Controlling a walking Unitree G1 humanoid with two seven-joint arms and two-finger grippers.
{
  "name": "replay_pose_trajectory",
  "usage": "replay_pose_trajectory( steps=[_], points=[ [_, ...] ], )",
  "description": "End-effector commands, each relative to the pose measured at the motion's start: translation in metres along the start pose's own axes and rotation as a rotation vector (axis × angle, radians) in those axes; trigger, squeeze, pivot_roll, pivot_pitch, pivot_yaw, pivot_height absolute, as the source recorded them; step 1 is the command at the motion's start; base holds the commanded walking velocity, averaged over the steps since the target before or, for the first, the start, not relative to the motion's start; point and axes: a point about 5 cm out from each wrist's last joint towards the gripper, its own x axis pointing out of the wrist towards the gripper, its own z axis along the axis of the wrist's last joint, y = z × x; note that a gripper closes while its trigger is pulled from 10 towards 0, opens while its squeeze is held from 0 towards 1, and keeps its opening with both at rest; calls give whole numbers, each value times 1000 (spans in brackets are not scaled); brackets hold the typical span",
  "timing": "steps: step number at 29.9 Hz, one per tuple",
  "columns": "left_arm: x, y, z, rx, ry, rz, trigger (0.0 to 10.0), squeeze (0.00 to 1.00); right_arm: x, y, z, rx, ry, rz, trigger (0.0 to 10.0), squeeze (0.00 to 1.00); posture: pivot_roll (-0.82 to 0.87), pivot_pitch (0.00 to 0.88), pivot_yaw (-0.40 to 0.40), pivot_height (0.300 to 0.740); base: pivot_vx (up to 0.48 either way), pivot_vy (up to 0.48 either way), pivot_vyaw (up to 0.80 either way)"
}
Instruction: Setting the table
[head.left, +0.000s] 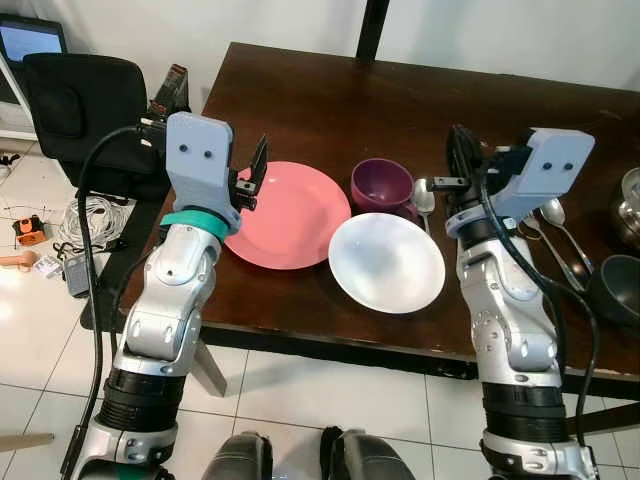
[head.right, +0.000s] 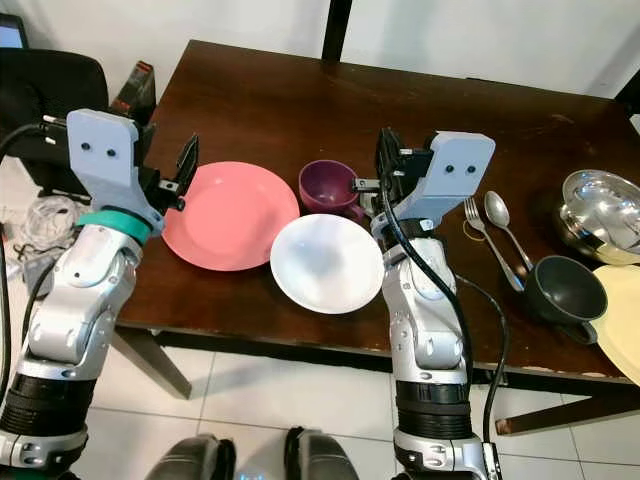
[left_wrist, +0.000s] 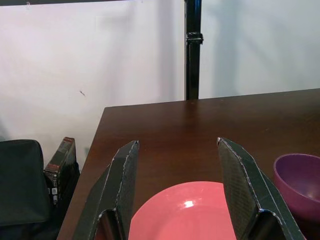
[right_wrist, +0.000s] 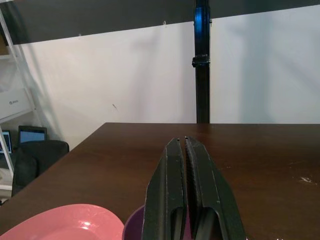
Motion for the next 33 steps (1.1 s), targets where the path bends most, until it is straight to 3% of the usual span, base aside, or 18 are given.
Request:
replay_pose_trajectory(
  steps=[1,8,33],
  points=[
    [1,-2,-1,1,2,-8,10000,0,0,-1,-1,-2,1,-2,10000,0,58,42,-1,740,0,0,0],
    [1,-4,-1,-4,-1,-14,10000,0,-2,-4,0,-8,0,-16,10000,0,55,50,2,740,-179,0,0],
    [0,-5,-1,-7,6,-21,10000,0,-5,-6,-2,-10,11,-29,10000,0,36,78,-1,740,-432,0,0]
  ],
)
